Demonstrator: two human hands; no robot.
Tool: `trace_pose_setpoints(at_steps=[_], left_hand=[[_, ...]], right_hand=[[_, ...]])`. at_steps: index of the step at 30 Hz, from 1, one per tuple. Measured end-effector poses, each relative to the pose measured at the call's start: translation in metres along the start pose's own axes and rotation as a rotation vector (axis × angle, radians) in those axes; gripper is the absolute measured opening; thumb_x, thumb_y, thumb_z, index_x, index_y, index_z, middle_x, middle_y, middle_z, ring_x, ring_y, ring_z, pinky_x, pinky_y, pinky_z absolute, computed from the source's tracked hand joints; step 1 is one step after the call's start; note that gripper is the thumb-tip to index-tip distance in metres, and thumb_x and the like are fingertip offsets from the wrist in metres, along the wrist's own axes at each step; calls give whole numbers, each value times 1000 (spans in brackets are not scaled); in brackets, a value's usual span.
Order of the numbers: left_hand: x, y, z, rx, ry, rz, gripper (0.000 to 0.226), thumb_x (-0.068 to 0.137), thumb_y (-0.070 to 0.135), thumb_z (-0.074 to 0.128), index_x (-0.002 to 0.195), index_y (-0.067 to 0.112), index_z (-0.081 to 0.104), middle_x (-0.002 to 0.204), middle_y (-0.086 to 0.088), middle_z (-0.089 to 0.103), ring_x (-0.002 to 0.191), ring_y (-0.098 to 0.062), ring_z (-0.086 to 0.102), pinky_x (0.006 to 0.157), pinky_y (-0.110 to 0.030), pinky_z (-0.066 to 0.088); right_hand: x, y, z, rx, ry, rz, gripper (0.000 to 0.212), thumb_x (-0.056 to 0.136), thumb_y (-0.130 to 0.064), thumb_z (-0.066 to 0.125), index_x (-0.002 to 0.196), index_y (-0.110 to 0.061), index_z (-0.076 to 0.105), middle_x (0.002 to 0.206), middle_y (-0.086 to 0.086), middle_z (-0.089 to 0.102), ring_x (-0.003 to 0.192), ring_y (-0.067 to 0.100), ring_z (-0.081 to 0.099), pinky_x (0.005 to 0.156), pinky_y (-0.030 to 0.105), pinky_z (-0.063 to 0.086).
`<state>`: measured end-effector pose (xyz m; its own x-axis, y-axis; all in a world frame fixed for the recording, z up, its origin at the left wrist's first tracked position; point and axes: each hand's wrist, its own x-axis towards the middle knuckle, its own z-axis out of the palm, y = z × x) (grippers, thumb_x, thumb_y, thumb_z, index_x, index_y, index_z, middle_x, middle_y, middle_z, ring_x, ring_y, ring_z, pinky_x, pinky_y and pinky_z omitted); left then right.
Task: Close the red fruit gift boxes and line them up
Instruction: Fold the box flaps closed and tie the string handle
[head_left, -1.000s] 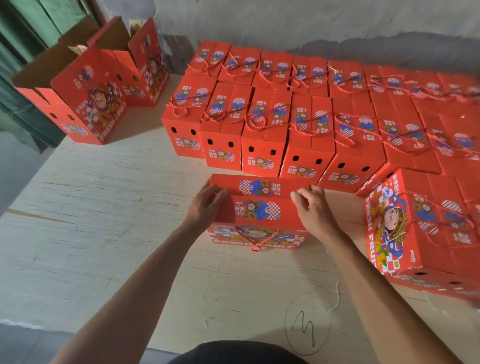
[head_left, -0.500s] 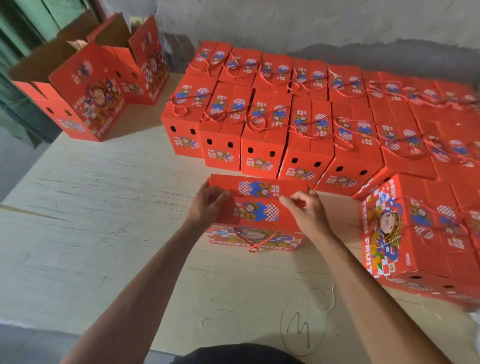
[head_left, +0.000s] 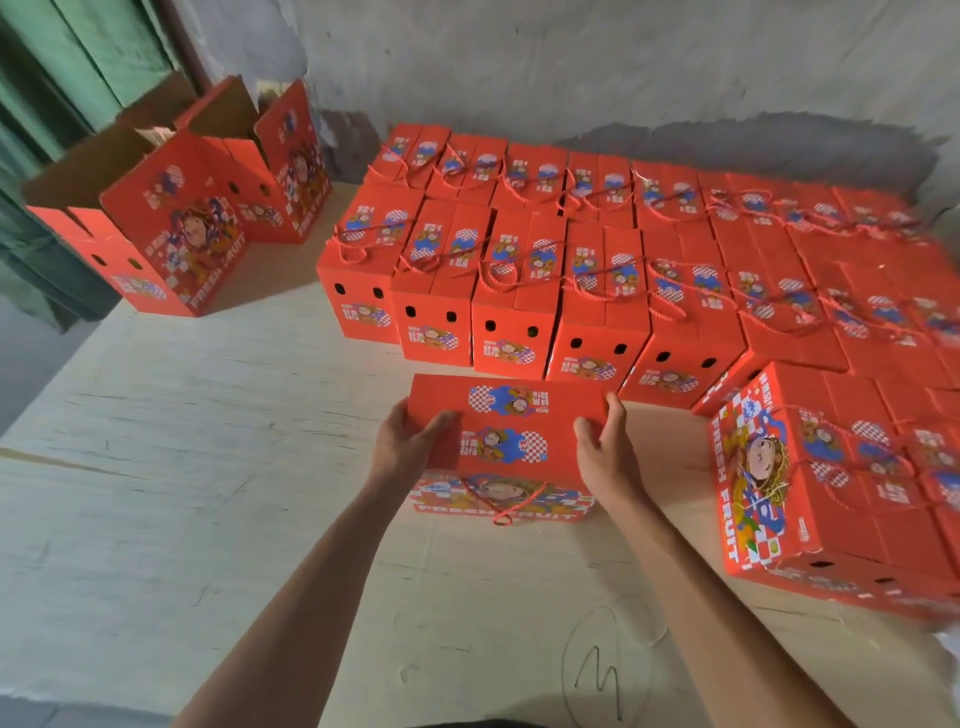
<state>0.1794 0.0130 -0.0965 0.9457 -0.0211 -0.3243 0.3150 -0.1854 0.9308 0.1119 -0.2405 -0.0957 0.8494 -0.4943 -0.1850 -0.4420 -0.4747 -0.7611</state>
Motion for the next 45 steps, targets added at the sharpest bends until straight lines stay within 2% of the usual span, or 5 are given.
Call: trace_pose_setpoints(at_steps=[12, 17, 27, 31, 45], left_hand=[[18, -1, -6, 48, -8, -6, 53, 84, 47, 80, 126, 18, 69, 110, -2, 75, 97, -25, 74, 85, -43, 63], [44, 23, -10, 210, -88, -48, 51, 78, 48, 85, 118, 18, 73, 105, -1, 76, 95, -23, 74, 83, -39, 62], [54, 25, 26, 241, 276, -55, 116, 60, 64, 90, 149, 11, 39, 142, -12, 54, 130, -32, 54, 106, -52, 49], [39, 14, 24, -141, 198, -323, 92, 56, 69, 89, 117, 7, 59, 106, -12, 74, 89, -28, 75, 82, -47, 63], [-6, 39, -22, 71, 43, -192, 43, 90, 43, 76, 74, 4, 69, 66, -12, 63, 58, -23, 57, 59, -32, 50]], right_hand=[[-2, 2, 5, 107, 117, -8, 59, 105, -35, 53, 159, -20, 34, 136, 5, 62, 85, 2, 60, 61, 2, 44], [6, -7, -6, -171, 20, 28, 73, 96, -53, 57, 158, -30, 26, 142, 11, 48, 117, 34, 60, 91, 45, 54], [3, -17, -16, -525, 37, -60, 78, 82, -90, 42, 76, -14, 57, 81, 9, 70, 81, 32, 68, 59, 31, 42], [-25, -4, 10, -334, -217, 98, 92, 78, -95, 39, 58, -7, 54, 55, -3, 61, 57, 19, 58, 57, 30, 39], [-27, -71, 38, 384, -166, -28, 24, 83, -26, 76, 67, -13, 63, 55, -11, 57, 54, 10, 49, 52, 23, 39]])
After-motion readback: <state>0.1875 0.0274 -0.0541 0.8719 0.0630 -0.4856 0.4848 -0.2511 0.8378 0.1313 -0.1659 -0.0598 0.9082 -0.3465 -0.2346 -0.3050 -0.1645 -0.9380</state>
